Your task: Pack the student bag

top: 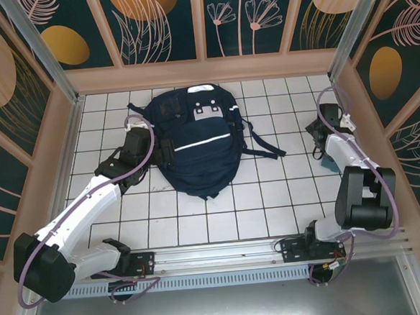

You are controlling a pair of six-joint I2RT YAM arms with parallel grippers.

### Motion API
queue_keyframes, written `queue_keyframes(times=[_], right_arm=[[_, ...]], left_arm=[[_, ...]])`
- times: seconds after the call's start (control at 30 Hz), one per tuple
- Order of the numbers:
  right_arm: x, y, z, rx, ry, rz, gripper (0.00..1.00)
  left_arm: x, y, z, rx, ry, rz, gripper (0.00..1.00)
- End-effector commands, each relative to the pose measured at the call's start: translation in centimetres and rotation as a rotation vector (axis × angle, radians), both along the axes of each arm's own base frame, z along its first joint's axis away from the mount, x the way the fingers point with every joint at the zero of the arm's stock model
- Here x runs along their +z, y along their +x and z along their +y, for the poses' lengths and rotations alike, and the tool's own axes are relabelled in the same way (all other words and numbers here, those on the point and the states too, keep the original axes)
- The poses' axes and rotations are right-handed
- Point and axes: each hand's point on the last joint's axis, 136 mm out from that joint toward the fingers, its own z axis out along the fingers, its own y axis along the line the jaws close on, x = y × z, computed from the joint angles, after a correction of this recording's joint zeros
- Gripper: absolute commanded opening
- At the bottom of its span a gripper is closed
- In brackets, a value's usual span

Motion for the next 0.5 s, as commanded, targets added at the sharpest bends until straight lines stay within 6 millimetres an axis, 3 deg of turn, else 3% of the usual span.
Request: queue_keyframes(times=[0.0,0.27,0.37,0.47], right_arm=[[-1.6,0.2,-1.2,0.045,0.019,0.044,0.99],[-5.1,0.8,-3.0,0.071,0.076,0.131,0.99],[-6.0,0.8,-1.4,0.109,0.132,0.124,0.99],[-6.8,0.6,1.6,0.178,0.198,0.122,0.99]], left_arm=[[2.2,1.2,-0.8,0.001,-0.061,-0.058,0.99],[2.4,1.6,-1.7,-0.030,-0.087,-0.058,0.99],[2.4,1.7,-1.9,-0.039,-0.089,-0.059,0.99],[2.5,1.8,-2.3,-0.061,-0.089,-0.062,0.98]])
